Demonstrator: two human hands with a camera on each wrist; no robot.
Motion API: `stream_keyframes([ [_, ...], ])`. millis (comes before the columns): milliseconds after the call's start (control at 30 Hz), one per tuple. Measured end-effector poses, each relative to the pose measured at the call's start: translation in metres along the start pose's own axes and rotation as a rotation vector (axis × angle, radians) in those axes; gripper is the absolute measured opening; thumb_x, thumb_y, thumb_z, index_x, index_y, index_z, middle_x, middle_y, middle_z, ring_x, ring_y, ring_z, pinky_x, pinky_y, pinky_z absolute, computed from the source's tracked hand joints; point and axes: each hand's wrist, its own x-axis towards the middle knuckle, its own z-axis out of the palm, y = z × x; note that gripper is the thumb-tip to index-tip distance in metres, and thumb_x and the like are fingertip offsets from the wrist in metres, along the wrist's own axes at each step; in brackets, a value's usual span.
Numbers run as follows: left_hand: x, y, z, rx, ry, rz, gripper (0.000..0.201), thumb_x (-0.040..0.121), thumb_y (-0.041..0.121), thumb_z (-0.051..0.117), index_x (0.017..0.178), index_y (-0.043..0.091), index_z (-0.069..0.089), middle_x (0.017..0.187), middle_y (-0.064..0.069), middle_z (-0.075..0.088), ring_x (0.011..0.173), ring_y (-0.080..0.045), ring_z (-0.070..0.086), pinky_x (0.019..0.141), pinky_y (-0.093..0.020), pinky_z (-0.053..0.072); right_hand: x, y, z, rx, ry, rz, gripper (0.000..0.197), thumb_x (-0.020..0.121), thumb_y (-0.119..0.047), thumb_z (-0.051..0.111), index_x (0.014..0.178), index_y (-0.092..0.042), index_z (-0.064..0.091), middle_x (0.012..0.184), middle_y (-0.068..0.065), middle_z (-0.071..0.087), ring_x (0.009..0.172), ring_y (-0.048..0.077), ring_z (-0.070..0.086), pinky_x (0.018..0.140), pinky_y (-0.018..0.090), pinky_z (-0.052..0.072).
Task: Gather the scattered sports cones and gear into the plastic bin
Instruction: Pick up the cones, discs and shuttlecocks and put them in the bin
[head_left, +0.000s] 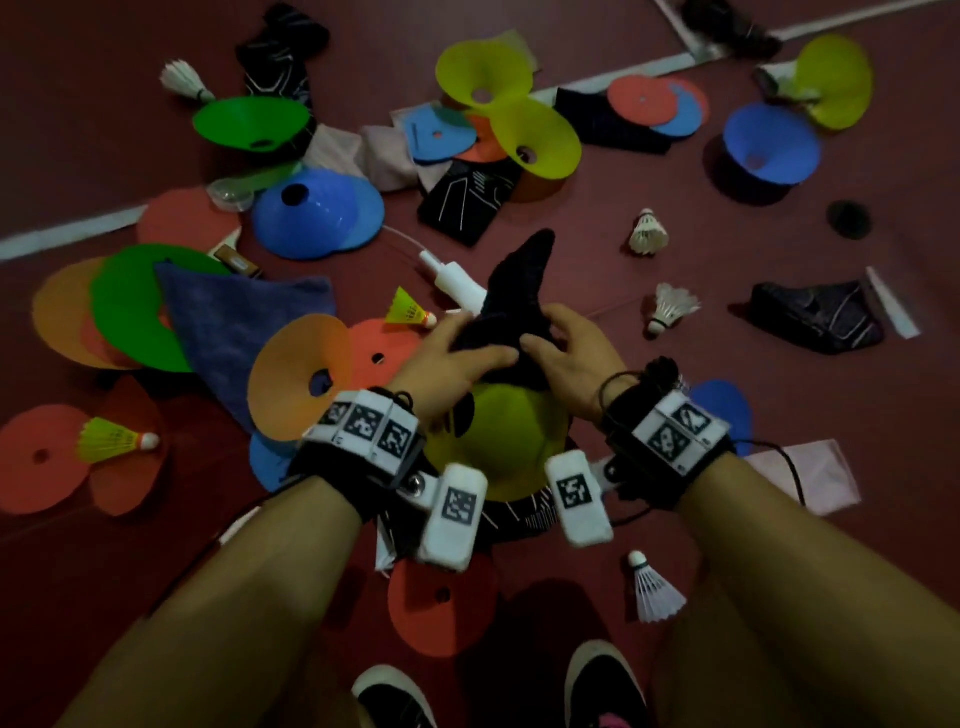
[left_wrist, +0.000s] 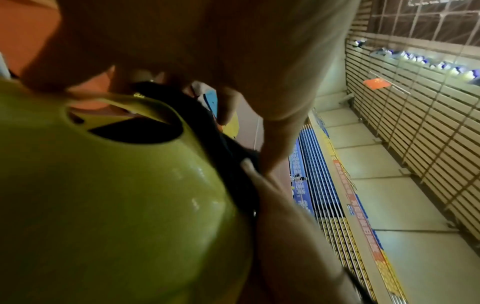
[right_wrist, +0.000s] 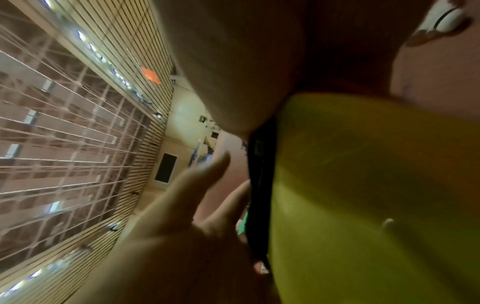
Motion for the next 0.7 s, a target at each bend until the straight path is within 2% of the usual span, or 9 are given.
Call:
stream_keyframes([
  [67,0.001,-0.002,0.003,0.008,-0.045,0.053,0.039,0.085,0.023,0.073,0.120,0.027,0.058,0.111,0.006,0.066,0.102,-0.008,0.066,0.085,-0.023,0.053,-0.002,-0.003,0.004,-0.003,0.054,-0.048,0.033,0.097,-0.033,0.053,0.129,-0.024,0.054,0.124,0.003,0.062,0.112,0.024,0.059,0.091,0.029,0.047],
  [133,0.000,0.000,-0.002,-0.017,-0.005,0.074,0.044,0.084,0.022,0.074,0.123,0.029,0.054,0.110,0.008,0.066,0.089,-0.003,0.067,0.067,-0.013,0.053,-0.003,-0.010,0.007,-0.024,0.100,-0.104,0.038,0.097,-0.037,0.053,0.133,-0.024,0.052,0.128,0.003,0.061,0.116,0.022,0.057,0.086,0.022,0.040],
  [200,0.000,-0.003,-0.010,0.017,0.045,0.111,0.052,0.080,0.022,0.078,0.124,0.029,0.051,0.108,0.007,0.064,0.077,-0.003,0.063,0.056,-0.011,0.049,-0.002,-0.014,0.006,0.022,0.137,-0.157,0.035,0.094,-0.045,0.055,0.125,-0.027,0.057,0.117,-0.002,0.064,0.107,0.017,0.060,0.079,0.018,0.042],
  [300,-0.002,-0.013,-0.015,0.179,0.126,0.198,0.063,0.072,0.022,0.084,0.125,0.028,0.052,0.112,0.009,0.062,0.094,-0.010,0.063,0.073,-0.020,0.052,0.001,-0.016,0.002,0.091,0.200,-0.154,0.034,0.093,-0.048,0.054,0.118,-0.025,0.062,0.109,-0.007,0.065,0.100,0.011,0.059,0.072,0.014,0.042],
  [367,-0.004,-0.017,-0.015,0.221,0.180,0.261,0.061,0.069,0.020,0.086,0.123,0.023,0.057,0.111,0.013,0.063,0.102,0.000,0.060,0.084,-0.020,0.049,0.003,-0.018,0.002,0.108,0.221,-0.145,0.038,0.094,-0.048,0.053,0.121,-0.023,0.061,0.114,-0.004,0.065,0.105,0.013,0.059,0.080,0.020,0.043],
  [433,-0.007,-0.018,-0.016,0.244,0.216,0.291,0.057,0.068,0.016,0.086,0.118,0.021,0.059,0.107,0.013,0.063,0.099,0.006,0.059,0.082,-0.016,0.049,0.005,-0.018,0.003,0.104,0.219,-0.141,0.045,0.092,-0.051,0.054,0.125,-0.021,0.060,0.121,-0.002,0.064,0.110,0.015,0.058,0.086,0.025,0.046],
  [500,-0.009,-0.018,-0.022,0.249,0.225,0.282,0.053,0.071,0.007,0.083,0.115,0.023,0.059,0.106,0.010,0.064,0.094,0.001,0.061,0.077,-0.015,0.051,0.006,-0.019,0.003,0.094,0.210,-0.149,0.047,0.091,-0.054,0.053,0.124,-0.021,0.061,0.119,-0.001,0.065,0.108,0.016,0.059,0.085,0.026,0.046],
  [600,-0.015,-0.013,-0.029,0.253,0.124,0.203,0.068,0.072,-0.013,0.065,0.126,0.027,0.057,0.118,-0.001,0.062,0.085,-0.020,0.064,0.067,-0.032,0.055,0.007,-0.013,-0.003,0.117,0.221,-0.170,0.028,0.096,-0.047,0.050,0.103,-0.025,0.065,0.091,-0.011,0.063,0.083,0.001,0.057,0.072,0.021,0.041],
  [700,-0.017,-0.018,-0.030,0.530,0.083,0.260,0.073,0.076,-0.011,0.060,0.139,0.024,0.048,0.134,0.002,0.052,0.109,-0.018,0.056,0.087,-0.028,0.053,0.006,-0.011,-0.005,0.172,0.224,-0.191,0.028,0.100,-0.037,0.046,0.077,-0.026,0.057,0.064,-0.013,0.051,0.056,-0.007,0.048,0.051,0.010,0.032],
])
